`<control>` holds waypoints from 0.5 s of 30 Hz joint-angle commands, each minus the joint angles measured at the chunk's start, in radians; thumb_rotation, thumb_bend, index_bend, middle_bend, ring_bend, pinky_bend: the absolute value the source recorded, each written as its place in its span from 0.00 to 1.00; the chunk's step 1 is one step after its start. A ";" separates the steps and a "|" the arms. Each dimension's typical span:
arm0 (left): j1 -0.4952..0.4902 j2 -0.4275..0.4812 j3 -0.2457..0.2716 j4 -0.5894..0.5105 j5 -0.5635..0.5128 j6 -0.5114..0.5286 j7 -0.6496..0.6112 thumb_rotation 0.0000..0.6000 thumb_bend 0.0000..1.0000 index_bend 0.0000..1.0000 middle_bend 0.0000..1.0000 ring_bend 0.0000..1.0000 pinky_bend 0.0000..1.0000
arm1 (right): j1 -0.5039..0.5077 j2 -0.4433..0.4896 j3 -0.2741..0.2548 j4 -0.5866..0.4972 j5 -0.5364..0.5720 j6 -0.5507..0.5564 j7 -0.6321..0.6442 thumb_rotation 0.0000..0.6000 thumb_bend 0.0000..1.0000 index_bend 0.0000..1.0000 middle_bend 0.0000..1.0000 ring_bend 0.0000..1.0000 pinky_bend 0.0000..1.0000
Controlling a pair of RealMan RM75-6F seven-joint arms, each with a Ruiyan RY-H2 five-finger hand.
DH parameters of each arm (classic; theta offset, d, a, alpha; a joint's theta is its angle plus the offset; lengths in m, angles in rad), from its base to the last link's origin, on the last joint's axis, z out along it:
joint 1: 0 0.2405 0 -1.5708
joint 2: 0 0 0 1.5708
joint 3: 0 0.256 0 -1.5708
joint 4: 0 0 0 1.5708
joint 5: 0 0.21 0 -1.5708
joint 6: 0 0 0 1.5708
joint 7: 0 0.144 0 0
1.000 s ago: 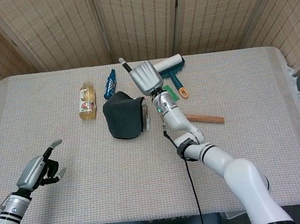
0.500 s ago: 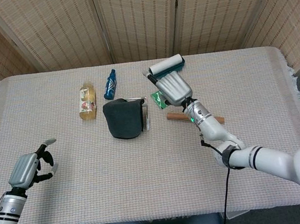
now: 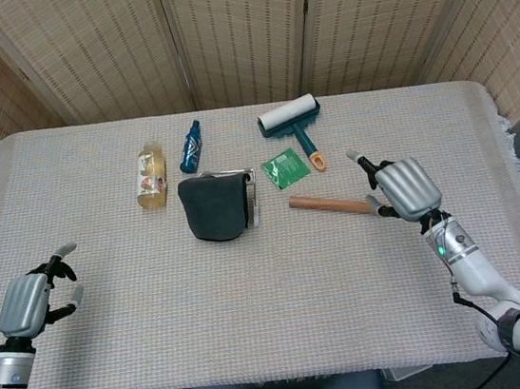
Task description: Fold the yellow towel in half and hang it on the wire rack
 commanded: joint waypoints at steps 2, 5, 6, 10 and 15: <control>0.039 -0.005 0.012 -0.014 0.021 0.056 0.034 1.00 0.41 0.19 0.51 0.43 0.52 | -0.138 0.054 -0.081 -0.037 -0.125 0.157 0.088 1.00 0.40 0.09 0.42 0.39 0.61; 0.058 -0.002 0.019 -0.023 0.032 0.083 0.052 1.00 0.40 0.19 0.49 0.42 0.49 | -0.203 0.071 -0.111 -0.034 -0.156 0.220 0.120 1.00 0.40 0.09 0.40 0.36 0.56; 0.064 0.000 0.021 -0.026 0.036 0.090 0.057 1.00 0.40 0.18 0.49 0.42 0.48 | -0.222 0.076 -0.120 -0.035 -0.161 0.234 0.129 1.00 0.40 0.09 0.39 0.35 0.54; 0.088 0.005 0.038 -0.040 0.050 0.113 0.102 1.00 0.38 0.17 0.46 0.38 0.46 | -0.300 0.086 -0.156 -0.036 -0.182 0.293 0.155 1.00 0.40 0.09 0.35 0.30 0.46; 0.128 0.010 0.058 -0.076 0.068 0.156 0.153 1.00 0.37 0.16 0.43 0.35 0.44 | -0.386 0.096 -0.188 -0.040 -0.193 0.351 0.185 1.00 0.40 0.09 0.34 0.27 0.42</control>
